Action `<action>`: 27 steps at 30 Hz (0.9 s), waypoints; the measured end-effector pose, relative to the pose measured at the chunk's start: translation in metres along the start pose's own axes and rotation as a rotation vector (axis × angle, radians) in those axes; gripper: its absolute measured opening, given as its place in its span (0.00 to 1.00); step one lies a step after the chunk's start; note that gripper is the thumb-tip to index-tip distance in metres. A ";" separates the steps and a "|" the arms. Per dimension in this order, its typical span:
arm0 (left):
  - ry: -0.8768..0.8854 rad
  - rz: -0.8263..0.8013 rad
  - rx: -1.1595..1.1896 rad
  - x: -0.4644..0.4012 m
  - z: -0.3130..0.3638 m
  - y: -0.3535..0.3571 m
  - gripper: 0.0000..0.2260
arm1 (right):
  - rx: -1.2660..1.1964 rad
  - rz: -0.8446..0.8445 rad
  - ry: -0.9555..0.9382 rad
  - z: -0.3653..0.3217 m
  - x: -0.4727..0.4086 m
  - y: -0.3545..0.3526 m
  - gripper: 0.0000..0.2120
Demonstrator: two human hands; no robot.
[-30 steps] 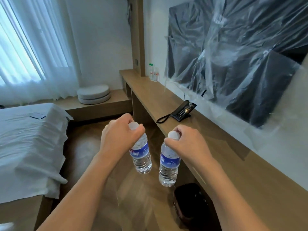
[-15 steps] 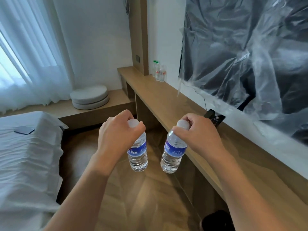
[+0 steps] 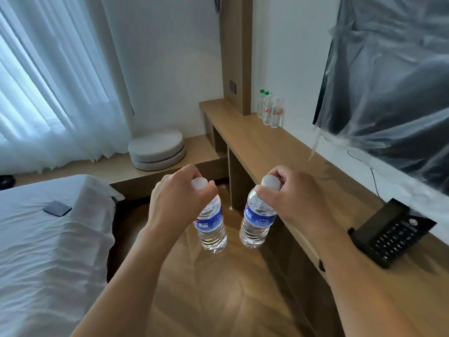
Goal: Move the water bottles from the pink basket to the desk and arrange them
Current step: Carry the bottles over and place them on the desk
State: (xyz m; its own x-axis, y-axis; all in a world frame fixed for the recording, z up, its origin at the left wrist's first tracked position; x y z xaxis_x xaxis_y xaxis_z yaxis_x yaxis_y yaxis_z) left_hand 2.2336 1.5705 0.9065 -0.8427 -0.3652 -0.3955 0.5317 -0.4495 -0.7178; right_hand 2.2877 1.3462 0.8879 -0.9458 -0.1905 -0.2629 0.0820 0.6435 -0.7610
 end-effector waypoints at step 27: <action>0.138 -0.099 0.151 -0.460 -0.168 0.121 0.09 | 0.014 0.163 0.175 -0.037 -0.427 0.183 0.11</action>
State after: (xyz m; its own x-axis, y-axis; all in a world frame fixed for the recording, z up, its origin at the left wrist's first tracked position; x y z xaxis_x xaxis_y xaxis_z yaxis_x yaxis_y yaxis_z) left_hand 2.6713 1.8206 0.9053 -0.8895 -0.2033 -0.4093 0.4438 -0.5981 -0.6673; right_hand 2.6952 1.5729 0.8832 -0.9598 0.0473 -0.2768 0.2411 0.6443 -0.7258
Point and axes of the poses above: each hand's wrist, its own x-axis away from the middle knuckle, its own y-axis out of the palm, z = x × y, the point moved 10 cm from there along -x, towards the middle knuckle, and after that the axes turned 4 degrees about x, right-handed, at the moved point
